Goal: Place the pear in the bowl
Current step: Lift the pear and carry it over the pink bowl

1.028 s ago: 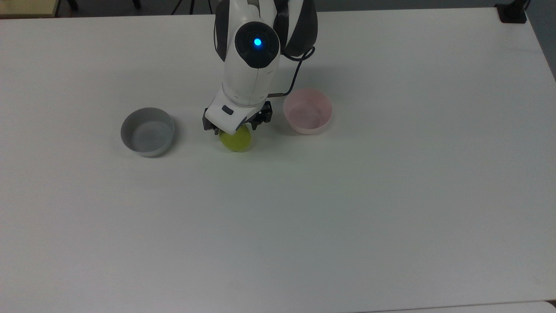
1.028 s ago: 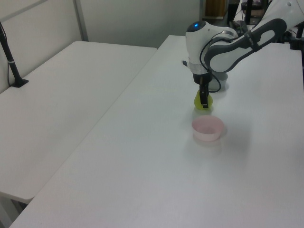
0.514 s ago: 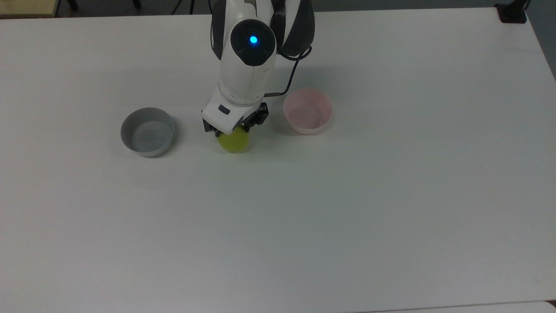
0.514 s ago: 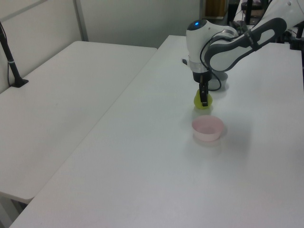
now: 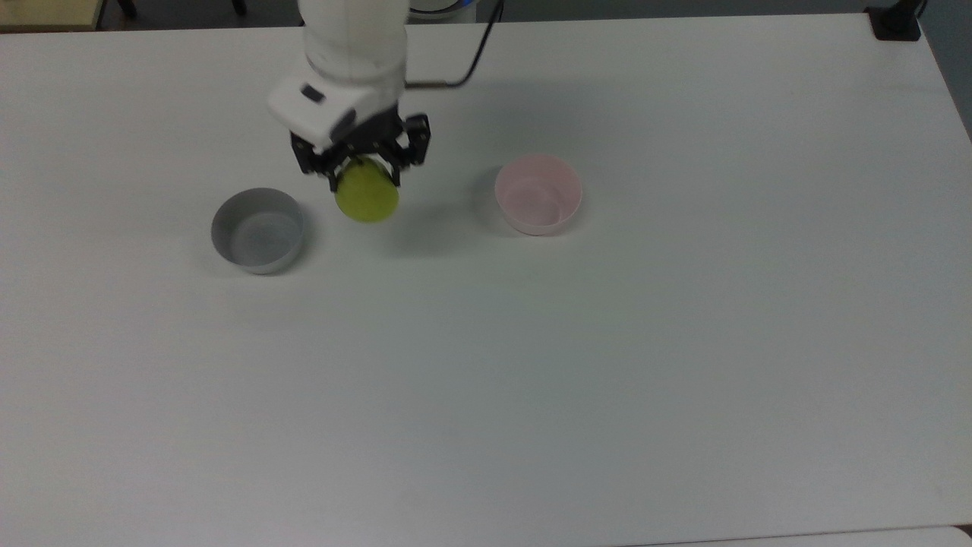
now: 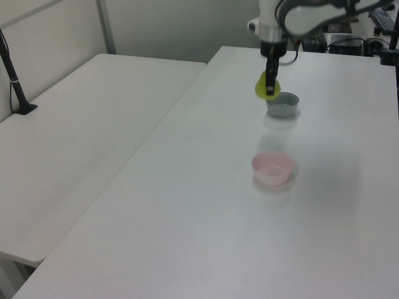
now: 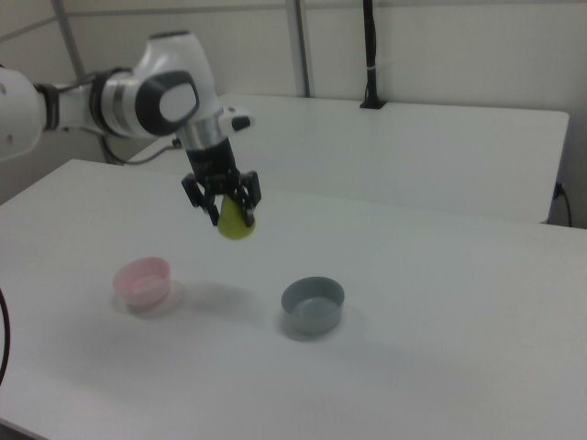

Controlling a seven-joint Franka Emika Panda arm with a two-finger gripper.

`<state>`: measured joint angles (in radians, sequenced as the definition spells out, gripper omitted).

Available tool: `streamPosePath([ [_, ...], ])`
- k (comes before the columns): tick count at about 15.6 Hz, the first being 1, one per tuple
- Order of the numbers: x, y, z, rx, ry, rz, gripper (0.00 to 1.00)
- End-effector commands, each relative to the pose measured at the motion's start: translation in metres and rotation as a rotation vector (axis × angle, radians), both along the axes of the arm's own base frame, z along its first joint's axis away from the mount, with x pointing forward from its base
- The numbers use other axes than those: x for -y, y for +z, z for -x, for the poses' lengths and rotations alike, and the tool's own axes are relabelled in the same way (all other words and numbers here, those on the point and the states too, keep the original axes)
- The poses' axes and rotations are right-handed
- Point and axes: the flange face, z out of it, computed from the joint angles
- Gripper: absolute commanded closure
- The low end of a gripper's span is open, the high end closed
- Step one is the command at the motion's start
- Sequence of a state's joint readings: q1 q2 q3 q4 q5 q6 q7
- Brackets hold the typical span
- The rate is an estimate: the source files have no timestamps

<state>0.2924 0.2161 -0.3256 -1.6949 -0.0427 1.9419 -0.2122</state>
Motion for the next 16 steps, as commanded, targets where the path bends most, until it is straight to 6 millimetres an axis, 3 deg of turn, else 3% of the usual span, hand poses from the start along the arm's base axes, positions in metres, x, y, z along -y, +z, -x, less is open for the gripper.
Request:
streamPosePath([
  [1,0.002,0.039,0.007,0.010,0.010,-0.032,0.65],
  [4,-0.019,0.042,0.011,-0.002,0.024,-0.038,0.65],
  [9,-0.127,0.040,0.030,-0.036,0.088,-0.043,0.65],
  [11,-0.158,0.040,0.039,-0.042,0.107,-0.049,0.64],
  [16,-0.201,0.011,0.054,-0.084,0.164,-0.041,0.64],
])
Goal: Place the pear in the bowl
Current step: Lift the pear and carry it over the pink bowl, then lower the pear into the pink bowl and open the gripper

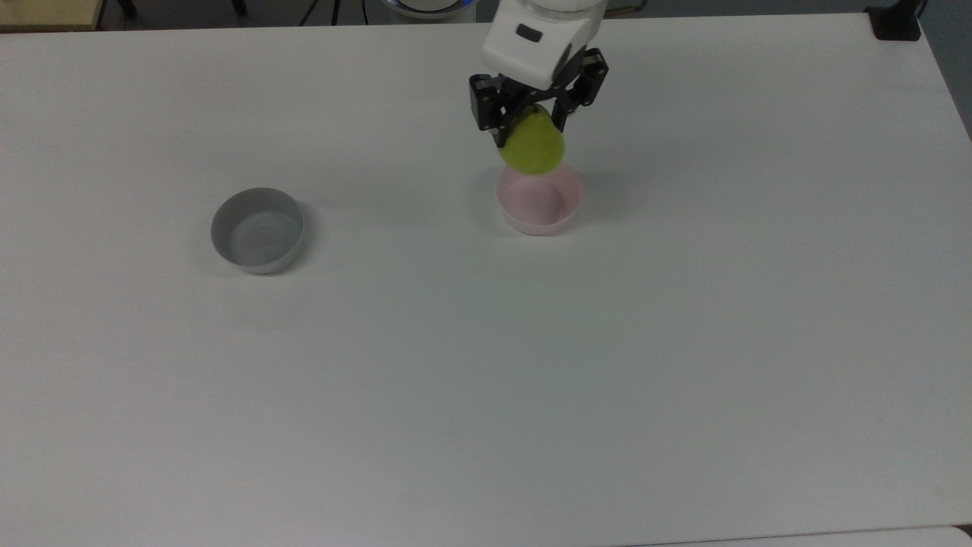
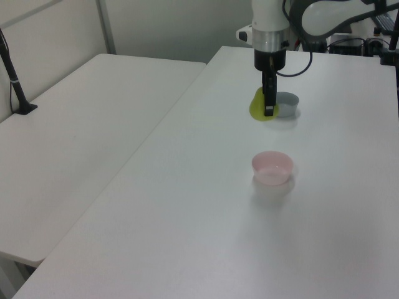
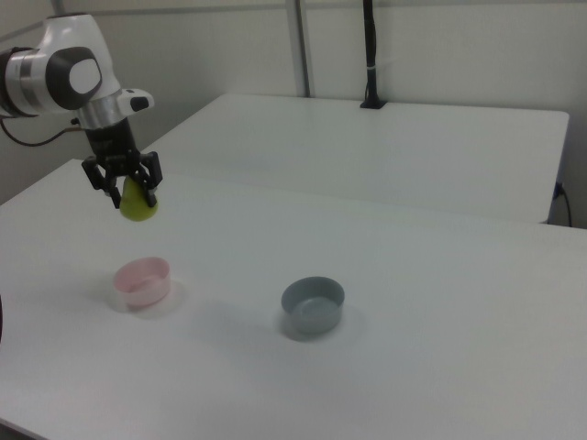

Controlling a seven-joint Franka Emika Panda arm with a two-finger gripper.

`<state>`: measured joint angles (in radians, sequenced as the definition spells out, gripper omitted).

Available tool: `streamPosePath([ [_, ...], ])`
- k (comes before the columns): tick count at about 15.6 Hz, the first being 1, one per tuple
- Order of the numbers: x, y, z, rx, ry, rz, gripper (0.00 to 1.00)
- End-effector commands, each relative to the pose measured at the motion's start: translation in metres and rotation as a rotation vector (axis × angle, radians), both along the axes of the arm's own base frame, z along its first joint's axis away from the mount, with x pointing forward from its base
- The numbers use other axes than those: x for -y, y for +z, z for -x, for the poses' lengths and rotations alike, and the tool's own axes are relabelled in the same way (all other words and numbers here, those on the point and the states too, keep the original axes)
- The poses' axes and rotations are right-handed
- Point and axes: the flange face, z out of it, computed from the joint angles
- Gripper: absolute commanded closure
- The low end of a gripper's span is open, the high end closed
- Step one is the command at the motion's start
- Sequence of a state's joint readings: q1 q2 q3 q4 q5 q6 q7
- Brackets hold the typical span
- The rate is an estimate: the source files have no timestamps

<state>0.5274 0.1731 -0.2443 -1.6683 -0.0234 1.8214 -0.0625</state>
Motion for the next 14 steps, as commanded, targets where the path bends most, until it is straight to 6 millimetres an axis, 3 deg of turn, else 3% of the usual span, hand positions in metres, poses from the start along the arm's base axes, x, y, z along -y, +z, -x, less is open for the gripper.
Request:
streamPosePath([
  [1,-0.017,-0.021,0.015,-0.044,0.023,0.006,0.64],
  [10,-0.031,-0.110,0.009,-0.103,0.061,0.073,0.64],
  [14,-0.031,-0.135,0.010,-0.104,0.072,0.089,0.64],
])
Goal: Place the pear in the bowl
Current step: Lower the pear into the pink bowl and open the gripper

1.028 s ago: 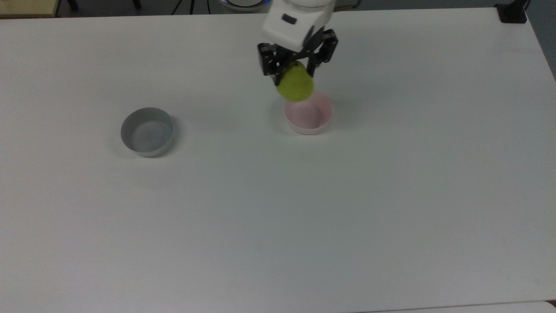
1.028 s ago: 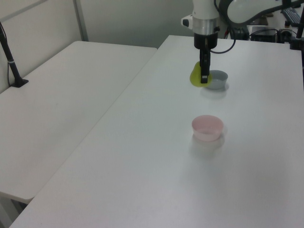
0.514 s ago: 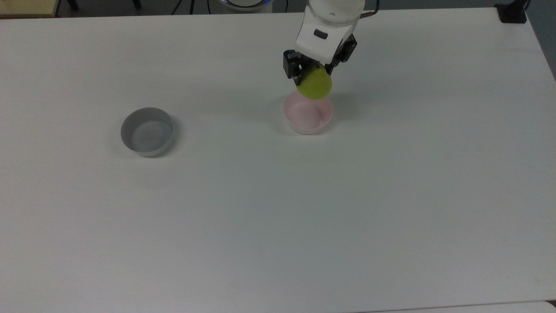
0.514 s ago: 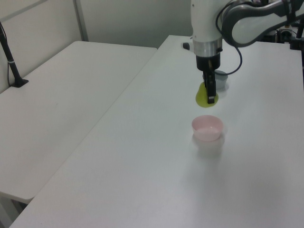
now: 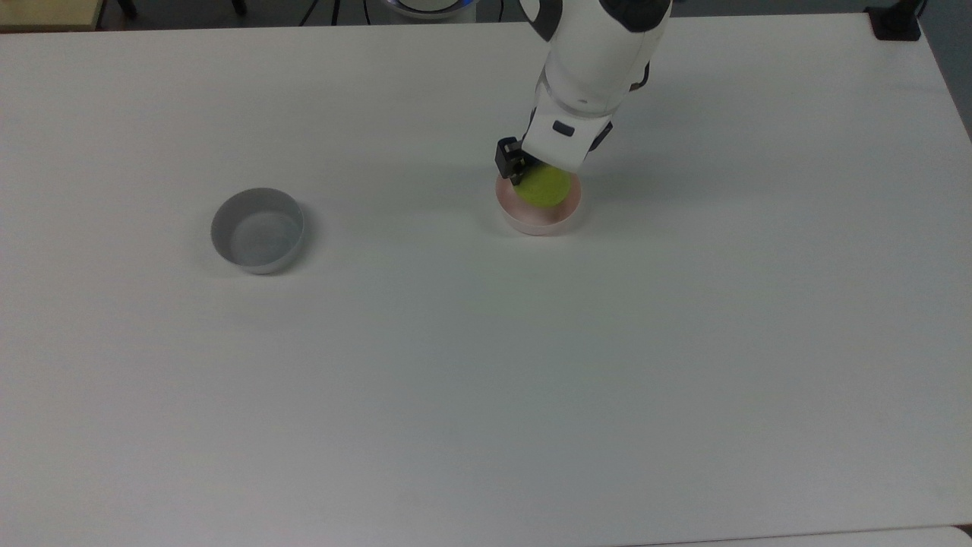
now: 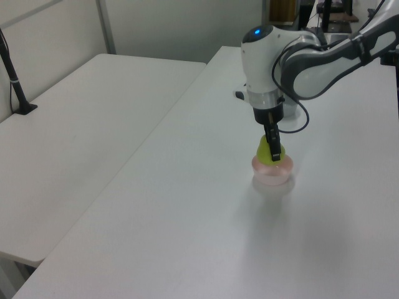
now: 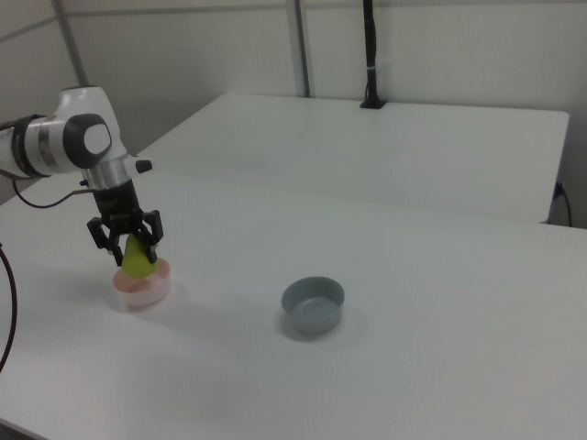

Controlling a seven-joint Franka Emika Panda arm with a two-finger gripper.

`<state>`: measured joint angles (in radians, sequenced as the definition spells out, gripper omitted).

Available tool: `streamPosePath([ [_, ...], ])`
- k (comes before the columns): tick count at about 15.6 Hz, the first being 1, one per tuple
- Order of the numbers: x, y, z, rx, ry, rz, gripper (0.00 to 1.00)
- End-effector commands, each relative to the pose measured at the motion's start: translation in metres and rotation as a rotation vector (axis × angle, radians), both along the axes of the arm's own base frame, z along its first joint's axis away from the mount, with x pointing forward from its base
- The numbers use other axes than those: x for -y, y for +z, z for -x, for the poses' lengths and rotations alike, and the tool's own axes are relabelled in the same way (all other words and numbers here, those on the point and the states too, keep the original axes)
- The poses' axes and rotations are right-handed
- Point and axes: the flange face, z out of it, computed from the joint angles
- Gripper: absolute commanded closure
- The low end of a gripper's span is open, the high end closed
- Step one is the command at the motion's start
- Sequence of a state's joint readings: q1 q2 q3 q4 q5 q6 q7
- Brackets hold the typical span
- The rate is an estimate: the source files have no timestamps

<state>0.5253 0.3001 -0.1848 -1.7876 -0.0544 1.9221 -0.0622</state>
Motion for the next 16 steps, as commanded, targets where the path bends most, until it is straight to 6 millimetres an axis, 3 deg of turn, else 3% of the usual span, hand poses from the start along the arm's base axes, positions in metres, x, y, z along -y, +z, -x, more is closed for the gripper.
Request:
streamPosePath([
  [1,0.000,-0.013,0.004,0.022,0.005,0.006,0.64],
  [3,0.001,-0.016,0.003,0.020,0.005,0.010,0.57],
  [7,0.003,-0.017,0.003,0.018,0.003,0.013,0.04],
  [8,0.003,-0.017,0.003,0.016,0.003,0.013,0.00],
  [13,0.004,-0.013,0.004,0.011,0.003,0.014,0.00],
  [16,0.011,0.011,0.005,0.024,-0.013,0.005,0.00],
])
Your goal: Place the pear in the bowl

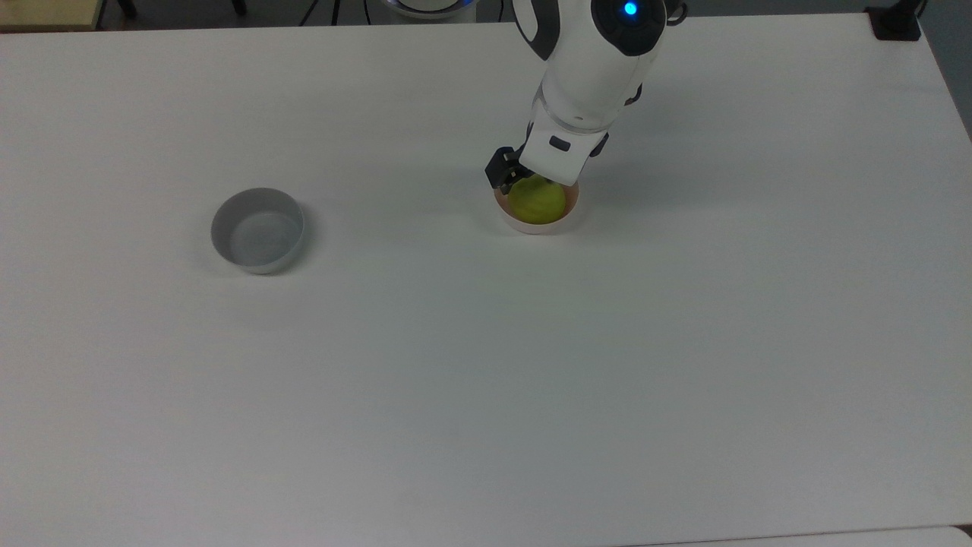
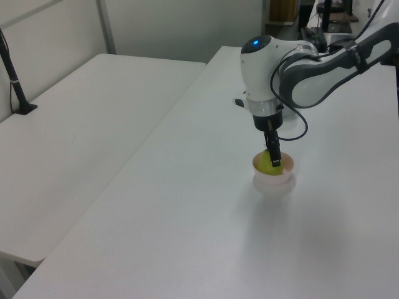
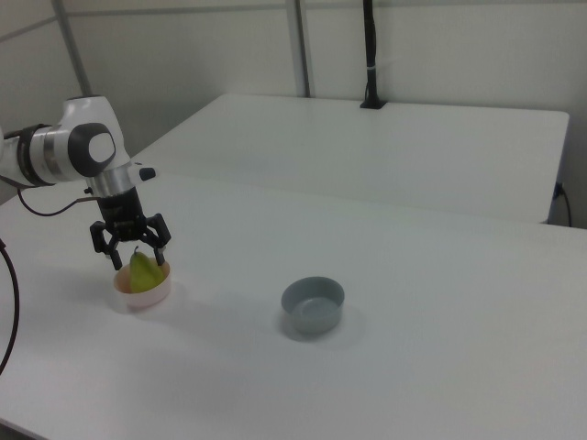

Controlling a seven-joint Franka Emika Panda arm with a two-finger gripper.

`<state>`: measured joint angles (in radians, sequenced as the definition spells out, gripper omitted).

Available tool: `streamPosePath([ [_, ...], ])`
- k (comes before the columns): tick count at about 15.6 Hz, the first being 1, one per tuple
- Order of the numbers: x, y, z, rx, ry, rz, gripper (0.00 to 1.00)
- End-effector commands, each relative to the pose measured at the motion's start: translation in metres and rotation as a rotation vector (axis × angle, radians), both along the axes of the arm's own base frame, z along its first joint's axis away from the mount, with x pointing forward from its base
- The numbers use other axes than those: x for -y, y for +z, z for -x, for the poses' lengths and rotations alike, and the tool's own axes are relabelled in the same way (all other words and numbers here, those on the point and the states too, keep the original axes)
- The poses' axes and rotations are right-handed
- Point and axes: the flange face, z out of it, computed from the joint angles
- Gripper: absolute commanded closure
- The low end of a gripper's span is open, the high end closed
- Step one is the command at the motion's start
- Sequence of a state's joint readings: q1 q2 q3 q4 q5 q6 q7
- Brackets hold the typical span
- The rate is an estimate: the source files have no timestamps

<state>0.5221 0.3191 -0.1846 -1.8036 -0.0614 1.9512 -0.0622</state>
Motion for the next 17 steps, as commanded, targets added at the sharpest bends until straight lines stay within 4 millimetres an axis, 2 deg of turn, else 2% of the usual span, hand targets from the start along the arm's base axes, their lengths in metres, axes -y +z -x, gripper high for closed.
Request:
streamPosePath([
  [1,0.012,0.042,0.005,0.035,-0.032,-0.008,0.00],
  [3,0.036,0.082,0.000,0.065,-0.106,-0.021,0.00],
  [6,0.067,0.126,0.003,0.096,-0.159,-0.049,0.00],
  [10,0.120,0.181,0.003,0.118,-0.254,-0.065,0.00],
  [14,0.175,0.205,0.000,0.152,-0.341,-0.066,0.00],
  [17,0.211,0.208,0.000,0.161,-0.406,-0.063,0.00],
])
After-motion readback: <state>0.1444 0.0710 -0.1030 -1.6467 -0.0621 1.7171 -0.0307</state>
